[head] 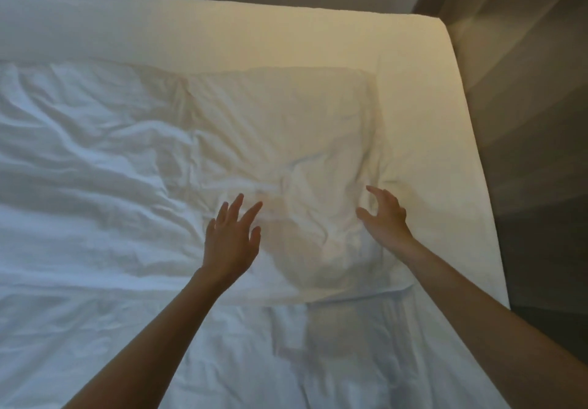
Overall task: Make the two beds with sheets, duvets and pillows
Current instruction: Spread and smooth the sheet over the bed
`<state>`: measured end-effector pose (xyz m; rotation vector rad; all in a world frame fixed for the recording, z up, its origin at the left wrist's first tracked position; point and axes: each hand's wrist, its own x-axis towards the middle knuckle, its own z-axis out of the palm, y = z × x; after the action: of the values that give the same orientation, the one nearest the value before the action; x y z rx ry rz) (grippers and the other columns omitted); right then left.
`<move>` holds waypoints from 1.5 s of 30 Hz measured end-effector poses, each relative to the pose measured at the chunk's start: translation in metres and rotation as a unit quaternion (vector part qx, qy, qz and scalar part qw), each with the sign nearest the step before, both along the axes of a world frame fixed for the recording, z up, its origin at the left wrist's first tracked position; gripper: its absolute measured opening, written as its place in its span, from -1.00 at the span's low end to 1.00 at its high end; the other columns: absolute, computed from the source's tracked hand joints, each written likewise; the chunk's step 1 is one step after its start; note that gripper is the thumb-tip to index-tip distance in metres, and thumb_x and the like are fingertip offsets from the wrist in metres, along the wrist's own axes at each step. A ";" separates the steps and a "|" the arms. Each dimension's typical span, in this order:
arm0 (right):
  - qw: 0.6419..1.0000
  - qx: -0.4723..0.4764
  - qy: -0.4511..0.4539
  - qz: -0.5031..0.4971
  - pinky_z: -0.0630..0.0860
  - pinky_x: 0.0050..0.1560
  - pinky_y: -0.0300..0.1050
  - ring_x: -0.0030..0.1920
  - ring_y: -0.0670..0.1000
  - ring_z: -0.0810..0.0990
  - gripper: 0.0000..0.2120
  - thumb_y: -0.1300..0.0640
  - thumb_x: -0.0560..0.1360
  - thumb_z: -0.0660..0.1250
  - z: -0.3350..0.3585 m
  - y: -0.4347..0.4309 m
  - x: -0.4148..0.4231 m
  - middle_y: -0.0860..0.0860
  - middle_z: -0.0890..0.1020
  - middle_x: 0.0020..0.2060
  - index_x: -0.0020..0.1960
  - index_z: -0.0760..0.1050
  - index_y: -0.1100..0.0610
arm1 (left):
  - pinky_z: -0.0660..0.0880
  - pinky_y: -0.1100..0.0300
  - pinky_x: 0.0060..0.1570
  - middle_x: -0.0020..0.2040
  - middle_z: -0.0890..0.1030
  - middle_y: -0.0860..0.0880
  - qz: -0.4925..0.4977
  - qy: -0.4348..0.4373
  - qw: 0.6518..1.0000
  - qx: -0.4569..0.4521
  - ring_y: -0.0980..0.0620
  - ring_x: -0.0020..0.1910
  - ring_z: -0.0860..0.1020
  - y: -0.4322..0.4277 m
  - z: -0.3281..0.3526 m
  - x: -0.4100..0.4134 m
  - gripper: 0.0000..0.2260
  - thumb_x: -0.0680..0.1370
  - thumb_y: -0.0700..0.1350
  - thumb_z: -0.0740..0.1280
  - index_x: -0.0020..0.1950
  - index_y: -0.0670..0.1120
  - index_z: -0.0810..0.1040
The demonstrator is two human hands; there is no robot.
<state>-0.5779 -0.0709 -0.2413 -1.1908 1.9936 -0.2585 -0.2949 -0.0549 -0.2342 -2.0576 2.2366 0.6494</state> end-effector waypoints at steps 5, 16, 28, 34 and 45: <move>0.994 -0.060 -0.029 -0.087 0.21 0.41 0.19 0.48 0.21 0.11 -0.31 -0.14 0.53 0.31 -0.012 -0.072 -0.006 0.06 0.11 0.54 0.54 0.08 -0.08 | -0.07 -0.20 0.49 0.60 -0.18 0.01 0.002 -0.001 1.000 -0.010 -0.13 0.56 -0.22 -0.052 -0.018 -0.008 -0.52 0.67 0.11 0.04 0.57 0.20 -0.01; 0.980 -0.045 0.052 -0.184 0.29 0.30 0.14 0.26 0.20 0.33 0.24 -0.59 0.11 0.34 -0.082 -0.166 0.005 0.15 0.34 0.27 0.55 -0.23 -0.19 | -0.12 -0.34 0.43 0.59 -0.24 0.05 0.009 -0.030 1.000 0.002 -0.30 0.53 -0.23 -0.118 -0.075 -0.019 -0.49 0.63 0.20 0.02 0.54 0.31 -0.11; 0.994 -0.008 0.035 -0.101 0.25 0.36 0.17 0.34 0.22 0.33 -0.36 -0.40 0.26 0.42 -0.082 -0.169 0.025 0.10 0.41 0.27 0.23 0.47 -0.10 | 0.04 -0.42 0.37 0.59 -0.19 0.09 0.025 -0.089 0.993 0.071 -0.37 0.52 -0.16 -0.128 -0.088 -0.034 -0.44 0.63 0.16 0.10 0.56 0.26 -0.10; 0.996 0.019 0.058 -0.061 0.24 0.34 0.23 0.37 0.28 0.21 -0.27 -0.40 0.27 0.42 -0.083 -0.173 0.020 0.14 0.21 0.40 0.35 0.36 -0.17 | 0.07 -0.41 0.37 0.60 -0.17 0.10 0.024 -0.074 0.994 0.072 -0.36 0.52 -0.16 -0.128 -0.093 -0.031 -0.44 0.62 0.15 0.13 0.56 0.27 -0.07; 0.993 -0.107 0.040 0.002 0.40 0.04 -0.06 0.24 0.18 0.51 -0.42 -0.03 0.54 0.32 -0.046 -0.162 0.052 0.09 0.53 0.27 0.49 0.19 0.02 | 0.10 -0.38 0.40 0.59 -0.21 0.13 -0.005 -0.032 0.989 0.145 -0.32 0.54 -0.13 -0.144 -0.092 -0.012 -0.33 0.57 0.20 0.24 0.54 0.33 -0.11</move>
<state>-0.5256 -0.2326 -0.2868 -1.3573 2.0714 -0.4374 -0.3066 -0.1988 -0.3265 -1.8954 1.9804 0.8372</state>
